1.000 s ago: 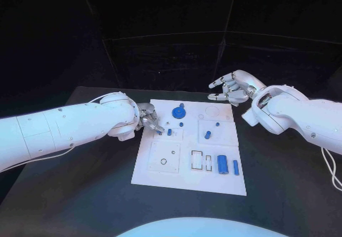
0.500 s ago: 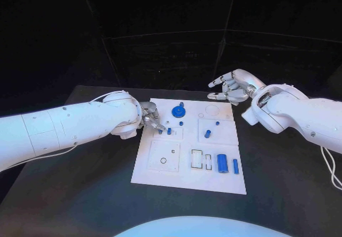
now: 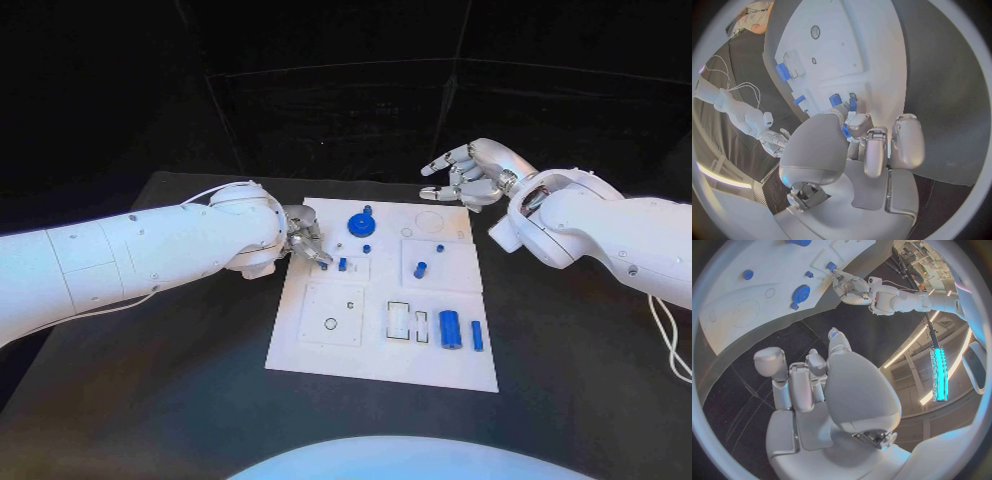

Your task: Assemble the parts on the task board

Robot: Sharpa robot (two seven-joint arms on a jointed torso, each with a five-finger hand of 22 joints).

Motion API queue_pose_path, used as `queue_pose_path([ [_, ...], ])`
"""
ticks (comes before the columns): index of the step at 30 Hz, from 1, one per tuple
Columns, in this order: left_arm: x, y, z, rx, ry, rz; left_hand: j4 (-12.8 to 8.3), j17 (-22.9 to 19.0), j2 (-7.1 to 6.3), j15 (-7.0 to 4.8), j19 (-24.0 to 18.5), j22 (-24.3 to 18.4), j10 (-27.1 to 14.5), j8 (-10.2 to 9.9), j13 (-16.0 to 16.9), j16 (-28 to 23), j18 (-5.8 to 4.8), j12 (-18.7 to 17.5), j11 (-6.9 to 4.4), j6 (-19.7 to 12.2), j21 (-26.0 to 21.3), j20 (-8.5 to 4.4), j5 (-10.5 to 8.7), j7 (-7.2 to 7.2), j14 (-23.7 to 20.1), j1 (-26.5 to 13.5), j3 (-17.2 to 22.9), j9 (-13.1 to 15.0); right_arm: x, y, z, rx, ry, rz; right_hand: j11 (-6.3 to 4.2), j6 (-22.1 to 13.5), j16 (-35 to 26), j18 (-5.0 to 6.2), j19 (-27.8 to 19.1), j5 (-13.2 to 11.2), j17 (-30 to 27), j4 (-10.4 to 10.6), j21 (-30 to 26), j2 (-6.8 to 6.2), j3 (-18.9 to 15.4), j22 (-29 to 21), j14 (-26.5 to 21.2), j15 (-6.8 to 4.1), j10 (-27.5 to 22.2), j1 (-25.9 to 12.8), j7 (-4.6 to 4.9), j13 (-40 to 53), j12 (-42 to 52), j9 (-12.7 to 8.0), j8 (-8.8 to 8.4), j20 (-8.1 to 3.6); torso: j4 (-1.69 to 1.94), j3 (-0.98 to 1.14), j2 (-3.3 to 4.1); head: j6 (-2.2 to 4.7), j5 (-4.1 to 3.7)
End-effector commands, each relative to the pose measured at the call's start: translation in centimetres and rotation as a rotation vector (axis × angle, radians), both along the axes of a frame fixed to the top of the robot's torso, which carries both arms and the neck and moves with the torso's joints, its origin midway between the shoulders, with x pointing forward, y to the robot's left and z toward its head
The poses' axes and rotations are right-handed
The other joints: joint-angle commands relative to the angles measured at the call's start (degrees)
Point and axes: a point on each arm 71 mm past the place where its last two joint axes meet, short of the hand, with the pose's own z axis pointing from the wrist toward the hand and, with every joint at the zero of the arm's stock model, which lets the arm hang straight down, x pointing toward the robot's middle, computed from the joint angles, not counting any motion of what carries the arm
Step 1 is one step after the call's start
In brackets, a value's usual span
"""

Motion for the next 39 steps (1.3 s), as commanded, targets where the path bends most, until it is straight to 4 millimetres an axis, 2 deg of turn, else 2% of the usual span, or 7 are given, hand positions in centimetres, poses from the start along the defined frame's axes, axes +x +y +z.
queue_pose_path([
  [1, -0.06, 0.16, -0.20, 0.035, 0.011, -0.012, -5.6, 15.1, -0.07, -0.38, 0.3, 0.1, 0.4, 0.2, -0.1, 0.2, 0.33, 0.2, 0.17, 0.0, 0.2, -0.04, 0.18, -0.33, 5.9, 0.5, 6.0, 0.1, -0.01, 0.13, 0.10, 0.002, 0.000, 0.009, 0.14, -0.4, -0.1, 0.57, -0.4, 0.3, 0.2, 0.0, -0.3, 0.53, -0.2, -0.1, 2.3, -0.28, -0.4, 0.1, -0.15, -0.1, -0.2, 0.0, 0.17, 0.07, 0.06, -0.01, -0.04, -0.07, -0.06],
  [10, -0.19, 0.11, -0.26, 0.041, 0.021, -0.020, -5.7, 15.1, -0.17, -0.38, 0.3, 0.0, 0.4, 0.2, -0.1, 0.2, 0.33, 0.2, 0.16, 0.0, 0.2, -0.05, 0.18, -0.34, 5.9, 0.4, 6.2, 0.1, -0.01, 0.12, 0.10, 0.002, 0.001, 0.010, 0.14, -0.4, -0.1, 0.57, -0.4, 0.3, 0.2, 0.0, -0.3, 0.53, -0.2, -0.1, 2.3, -0.28, -0.4, 0.1, -0.15, -0.1, -0.2, 0.0, 0.17, 0.07, -0.02, 0.01, -0.05, -0.10, 0.01],
  [32, -0.26, -0.23, -0.49, 0.046, 0.034, -0.032, -5.8, 15.1, -0.51, -0.39, 0.5, 0.3, 0.7, 0.3, 0.3, 0.2, 0.27, 0.7, 0.15, 0.2, 0.4, -0.07, 0.13, -0.36, 5.9, 0.1, 6.6, 0.1, -0.04, 0.15, 0.10, 0.003, 0.000, 0.011, 0.14, -0.4, -0.1, 0.57, -0.4, 0.3, 0.2, 0.0, -0.3, 0.53, -0.2, -0.1, 2.3, -0.28, -0.4, 0.1, -0.15, -0.1, -0.2, 0.0, 0.17, 0.07, 0.03, 0.03, -0.02, -0.11, -0.02],
  [39, -0.14, -0.34, -0.56, 0.048, 0.042, -0.033, -3.8, 15.1, -2.84, -0.53, 0.5, 0.4, 1.0, 0.8, 0.5, 0.2, 0.27, 1.0, -0.09, 1.3, 0.3, -0.16, -0.22, -0.77, 5.9, -4.5, 4.4, 0.1, -0.08, 0.02, 0.11, 0.002, 0.002, 0.009, 0.11, -0.4, -0.2, 0.59, -0.4, -0.2, 0.2, -0.3, -0.4, 0.45, -0.4, -0.2, 2.2, -0.30, -0.5, 0.6, -0.17, -0.2, -0.2, 0.0, 0.32, 0.05, -0.04, 0.01, -0.04, -0.12, -0.06],
])
